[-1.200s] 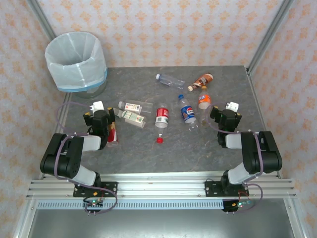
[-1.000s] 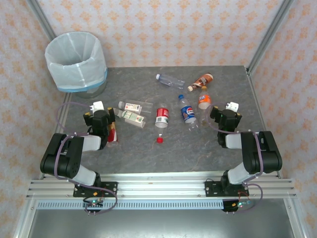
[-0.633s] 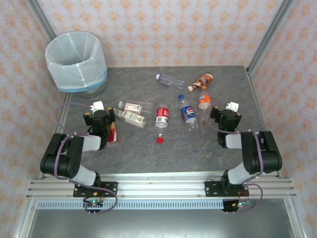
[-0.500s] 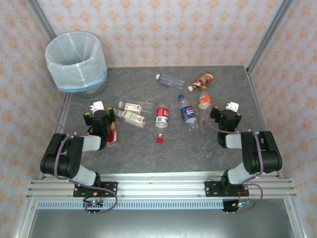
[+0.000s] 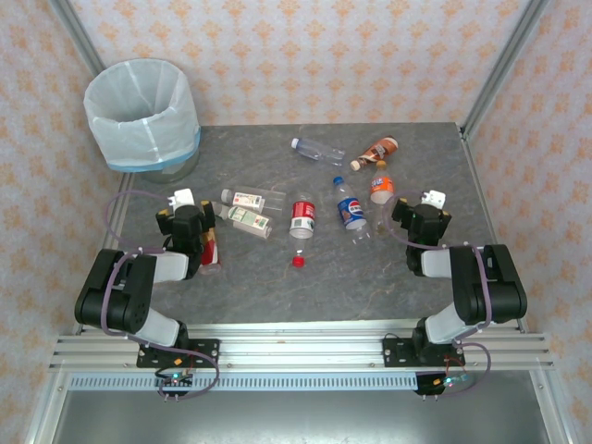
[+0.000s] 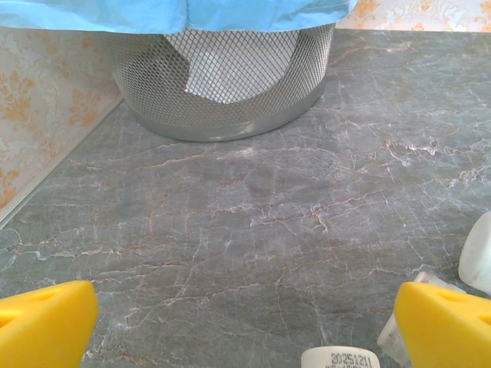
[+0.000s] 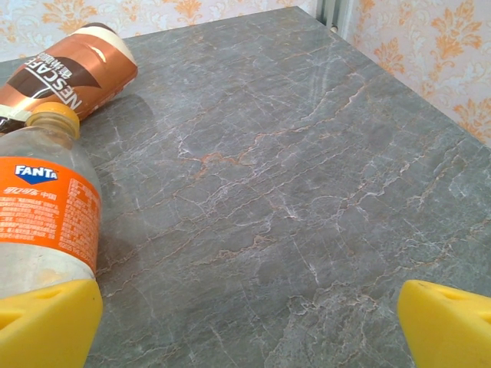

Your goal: Put the plastic bottles in the bin

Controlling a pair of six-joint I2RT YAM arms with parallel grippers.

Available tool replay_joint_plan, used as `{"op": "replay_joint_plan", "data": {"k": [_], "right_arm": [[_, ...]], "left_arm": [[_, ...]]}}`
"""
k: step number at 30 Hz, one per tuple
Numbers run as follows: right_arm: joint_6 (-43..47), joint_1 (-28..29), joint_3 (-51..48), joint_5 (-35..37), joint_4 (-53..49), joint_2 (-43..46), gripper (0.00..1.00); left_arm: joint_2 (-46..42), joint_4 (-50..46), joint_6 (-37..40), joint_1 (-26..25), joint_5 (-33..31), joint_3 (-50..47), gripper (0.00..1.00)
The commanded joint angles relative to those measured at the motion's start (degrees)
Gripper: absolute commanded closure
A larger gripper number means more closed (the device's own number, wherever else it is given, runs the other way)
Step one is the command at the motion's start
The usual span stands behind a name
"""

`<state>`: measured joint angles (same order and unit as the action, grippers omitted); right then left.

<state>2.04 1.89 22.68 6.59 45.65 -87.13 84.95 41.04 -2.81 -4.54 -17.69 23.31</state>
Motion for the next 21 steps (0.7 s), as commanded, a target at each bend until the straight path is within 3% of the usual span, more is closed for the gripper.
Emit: {"op": "replay_joint_plan", "data": {"k": [1, 8, 15, 18, 21], "right_arm": [[0.4, 0.2, 0.9, -2.0, -2.7, 3.5, 0.01], [0.8, 0.2, 1.9, -2.7, -10.5, 11.4, 0.01], [-10.1, 0.2, 8.7, -2.9, -29.3, 19.0, 0.01], [-16.8, 0.2, 8.7, -4.9, -30.9, 21.8, 0.01], [-24.1, 0.2, 8.9, -4.7, -31.7, 21.9, 0.01]], "left_arm": [[-4.6, -9.9, 1.7, -0.4, 1.1, 5.1, 0.0], [-12.1, -18.8, -1.5, -0.5, -2.5, 6.8, 0.0], [-21.8, -45.0, -19.2, -1.8, -8.8, 15.2, 0.0], [-23.9, -58.4, -30.7, -2.0, -7.2, 18.6, 0.0], [-24.1, -69.7, -33.6, -2.1, -0.3, 22.1, 0.0]]}}
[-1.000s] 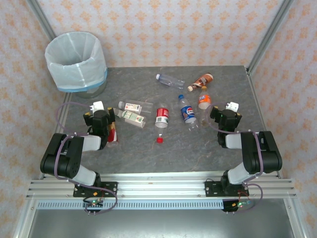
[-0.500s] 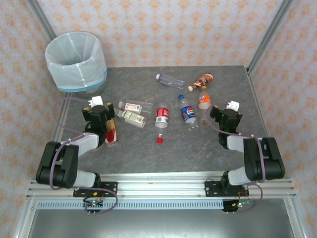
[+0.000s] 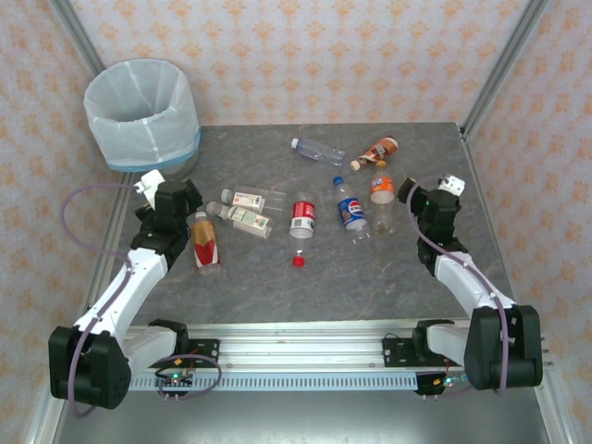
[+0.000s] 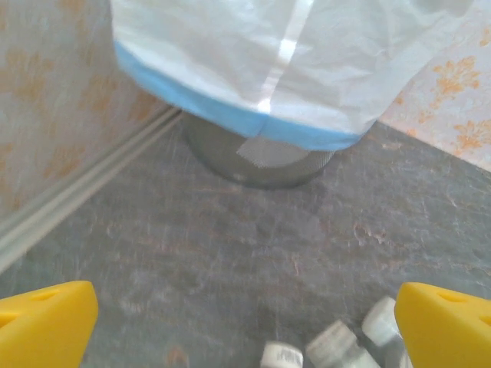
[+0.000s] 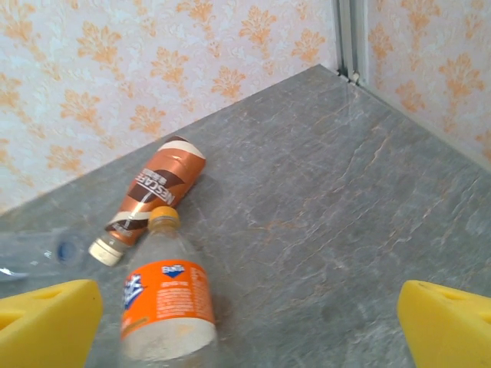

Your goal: Put the plastic bottles in the bin

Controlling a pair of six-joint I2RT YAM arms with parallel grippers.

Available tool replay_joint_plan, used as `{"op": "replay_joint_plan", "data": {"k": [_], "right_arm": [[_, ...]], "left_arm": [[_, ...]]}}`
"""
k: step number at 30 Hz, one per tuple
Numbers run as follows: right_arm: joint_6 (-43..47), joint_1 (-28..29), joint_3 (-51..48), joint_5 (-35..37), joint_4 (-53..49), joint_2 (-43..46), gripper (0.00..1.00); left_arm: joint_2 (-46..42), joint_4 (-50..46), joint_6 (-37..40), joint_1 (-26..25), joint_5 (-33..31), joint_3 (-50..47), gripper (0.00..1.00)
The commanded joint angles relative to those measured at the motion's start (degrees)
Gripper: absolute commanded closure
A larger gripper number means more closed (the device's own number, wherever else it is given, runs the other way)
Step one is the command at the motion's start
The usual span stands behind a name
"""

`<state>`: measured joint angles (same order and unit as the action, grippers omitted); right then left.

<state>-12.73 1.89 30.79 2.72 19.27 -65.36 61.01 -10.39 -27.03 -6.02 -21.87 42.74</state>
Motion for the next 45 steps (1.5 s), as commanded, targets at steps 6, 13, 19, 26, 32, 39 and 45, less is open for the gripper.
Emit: {"op": "replay_joint_plan", "data": {"k": [6, 13, 19, 26, 32, 39, 45], "right_arm": [[-13.1, 0.3, 4.1, -8.0, -8.6, -2.1, 0.01], [-13.1, 0.2, 4.6, -13.6, -7.3, -2.2, 0.01], [-11.1, 0.5, 5.6, -14.7, -10.2, -1.9, 0.01], [-9.3, 0.6, 6.1, -14.8, -13.6, -0.2, 0.01], [-9.3, 0.7, 5.7, -14.5, -14.1, 0.0, 0.01], [-8.3, 1.5, 6.5, -16.6, -14.5, -0.7, 0.01], [-6.9, 2.9, 7.4, -18.6, -13.5, -2.1, 0.01]], "left_arm": [[1.1, -33.1, -7.5, -0.6, 15.4, 7.7, 0.0], [5.4, -30.2, -6.2, -0.9, 28.0, 6.0, 0.0], [12.5, -26.7, -6.0, -2.9, 30.4, 5.1, 0.0], [16.4, -24.5, -6.3, -3.2, 25.6, 2.4, 0.0], [21.5, -21.1, -5.6, -3.2, 25.2, 0.2, 0.0], [24.0, -18.3, -4.5, -3.8, 25.4, -0.4, 0.11], [23.5, -17.2, -2.6, -4.3, 25.6, -0.6, 0.24]]}}
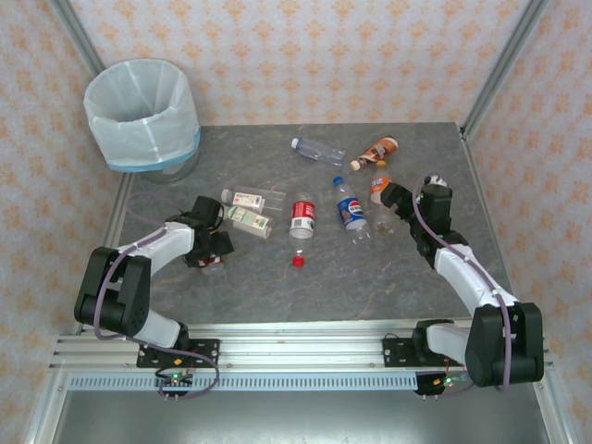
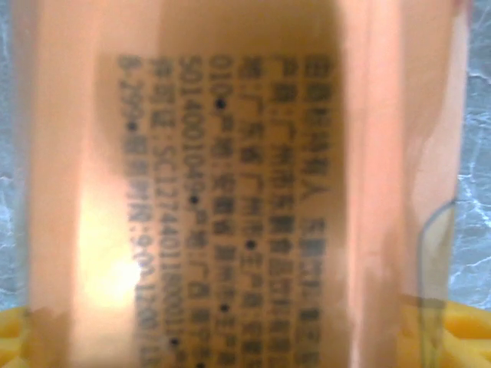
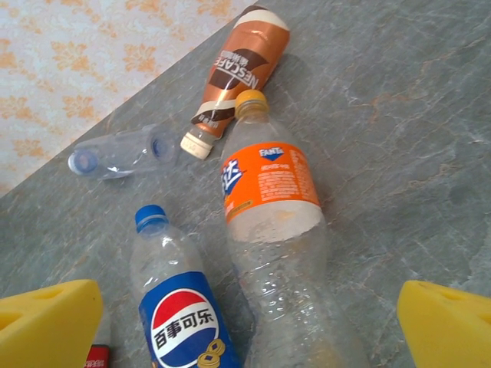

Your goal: Put the plastic bottles in the bin

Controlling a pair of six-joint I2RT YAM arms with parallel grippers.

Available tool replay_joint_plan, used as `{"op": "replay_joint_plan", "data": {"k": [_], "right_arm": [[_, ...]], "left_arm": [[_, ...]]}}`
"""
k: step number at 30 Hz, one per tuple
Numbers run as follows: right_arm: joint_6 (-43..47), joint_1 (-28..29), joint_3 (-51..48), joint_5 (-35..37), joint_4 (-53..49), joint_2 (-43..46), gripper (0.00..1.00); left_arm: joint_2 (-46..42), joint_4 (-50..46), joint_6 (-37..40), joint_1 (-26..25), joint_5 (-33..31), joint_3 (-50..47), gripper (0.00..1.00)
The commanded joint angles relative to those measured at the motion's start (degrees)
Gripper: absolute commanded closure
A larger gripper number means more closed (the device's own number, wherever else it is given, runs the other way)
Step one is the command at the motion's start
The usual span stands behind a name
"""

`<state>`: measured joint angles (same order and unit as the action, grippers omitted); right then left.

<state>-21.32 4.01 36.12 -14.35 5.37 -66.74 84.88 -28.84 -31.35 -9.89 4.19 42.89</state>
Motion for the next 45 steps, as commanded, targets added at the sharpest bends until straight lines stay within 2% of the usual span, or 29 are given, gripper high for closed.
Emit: {"op": "replay_joint_plan", "data": {"k": [1, 4, 11, 17, 21, 28, 38, 42, 45], "right_arm": [[1.8, 1.1, 2.3, -1.6, 0.6, -0.8, 0.01], [2.1, 1.6, 2.7, -2.1, 1.2, -0.8, 0.01], [1.5, 2.0, 3.2, -3.0, 2.4, -0.8, 0.01], [1.8, 2.4, 3.3, -7.4, 3.2, -0.4, 0.01], [2.1, 3.8, 3.5, -9.1, 3.8, -0.1, 0.01], [4.5, 10.2, 7.0, -6.2, 0.8, -0.8, 0.01], [6.6, 17.1, 11.7, -3.2, -0.9, -0.8, 0.01], [6.7, 17.7, 12.0, -2.2, -1.6, -0.8, 0.01], [6.7, 17.8, 11.8, -1.5, -2.2, -0.8, 0.01]], "left_arm": [[-0.8, 1.6, 2.0, -0.4, -0.4, -0.9, 0.26], [-2.5, 2.0, 2.0, -0.4, -0.6, -1.2, 0.3], [-7.0, -0.5, 1.4, -0.4, -4.2, -0.4, 0.31], [-12.0, -1.3, -2.1, -0.4, -6.0, 0.9, 0.32], [-17.6, 4.2, -2.2, -0.4, -4.5, 0.7, 0.32], [-21.9, 13.8, -1.4, -0.5, -3.0, 3.4, 0.32], [-18.1, 23.4, -0.1, -0.4, 3.4, 13.1, 0.33], [-13.9, 21.8, 3.6, -0.5, 4.7, 22.1, 0.33], [-9.8, 17.0, 6.7, -0.5, 1.0, 31.0, 0.34]]}}
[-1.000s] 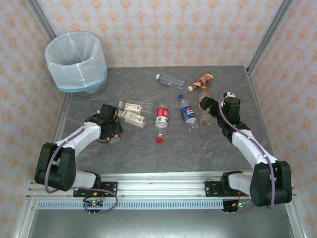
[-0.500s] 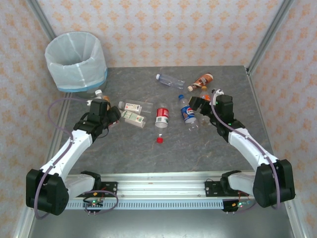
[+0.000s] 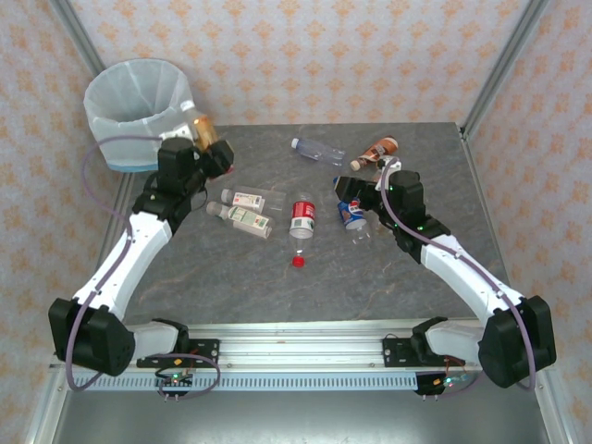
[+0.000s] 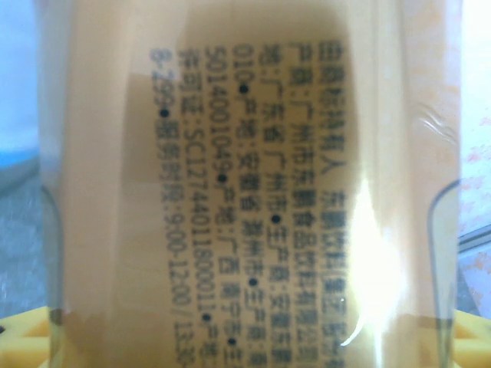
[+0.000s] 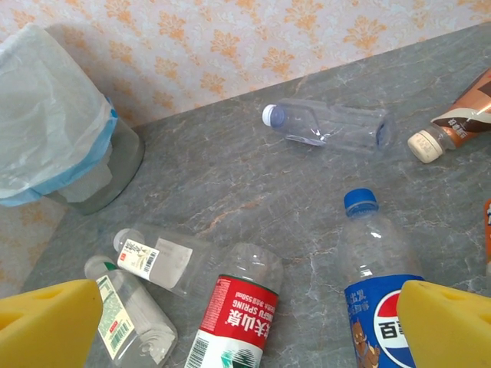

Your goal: Put the plastic bottles in the bin

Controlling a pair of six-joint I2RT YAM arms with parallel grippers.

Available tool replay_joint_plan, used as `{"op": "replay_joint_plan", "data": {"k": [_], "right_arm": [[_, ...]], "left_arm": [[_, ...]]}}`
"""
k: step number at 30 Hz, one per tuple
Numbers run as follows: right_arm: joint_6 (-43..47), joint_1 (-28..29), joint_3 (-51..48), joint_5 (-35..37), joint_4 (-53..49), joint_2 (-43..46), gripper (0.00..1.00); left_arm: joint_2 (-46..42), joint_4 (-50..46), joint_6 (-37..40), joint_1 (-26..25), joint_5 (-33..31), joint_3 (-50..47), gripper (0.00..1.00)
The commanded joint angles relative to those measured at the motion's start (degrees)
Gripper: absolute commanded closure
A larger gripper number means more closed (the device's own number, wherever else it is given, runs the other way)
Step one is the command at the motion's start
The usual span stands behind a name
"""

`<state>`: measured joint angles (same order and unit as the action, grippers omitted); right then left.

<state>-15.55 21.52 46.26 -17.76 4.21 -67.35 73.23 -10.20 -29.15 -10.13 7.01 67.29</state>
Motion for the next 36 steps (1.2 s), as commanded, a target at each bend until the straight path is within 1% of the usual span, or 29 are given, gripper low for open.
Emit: {"op": "replay_joint_plan", "data": {"k": [1, 6, 13, 16, 23, 29, 32, 36], "right_arm": [[0.9, 0.3, 1.5, 2.4, -1.3, -0.1, 0.01], [1.4, 0.3, 0.9, 4.0, -2.4, 1.0, 0.01], [1.2, 0.3, -0.1, 5.5, -3.1, 2.4, 0.01], [0.9, 0.3, -0.7, 5.8, -3.6, 3.3, 0.01], [0.8, 0.4, -2.0, 7.5, -5.3, 5.6, 0.01], [0.5, 0.3, -2.7, 8.3, -5.9, 6.9, 0.01], [0.4, 0.3, -3.0, 8.7, -6.2, 7.3, 0.01], [0.4, 0.4, -3.4, 9.0, -6.7, 7.7, 0.01]], "left_arm": [[3.4, -3.7, 5.8, -0.1, -4.2, 10.0, 0.34], [9.1, -6.5, 11.0, 1.2, -11.8, 20.1, 0.34], [17.1, -5.4, 12.6, 6.7, -17.2, 30.4, 0.34], [21.8, -7.3, 12.9, 9.3, -18.9, 36.5, 0.34], [33.7, -15.4, 11.2, 13.9, -20.0, 51.2, 0.33], [47.2, -29.1, 7.8, 15.9, -20.8, 70.4, 0.33], [52.0, -32.3, 7.1, 16.2, -21.0, 76.6, 0.33], [55.8, -34.8, 5.8, 16.3, -20.6, 80.9, 0.3]]}}
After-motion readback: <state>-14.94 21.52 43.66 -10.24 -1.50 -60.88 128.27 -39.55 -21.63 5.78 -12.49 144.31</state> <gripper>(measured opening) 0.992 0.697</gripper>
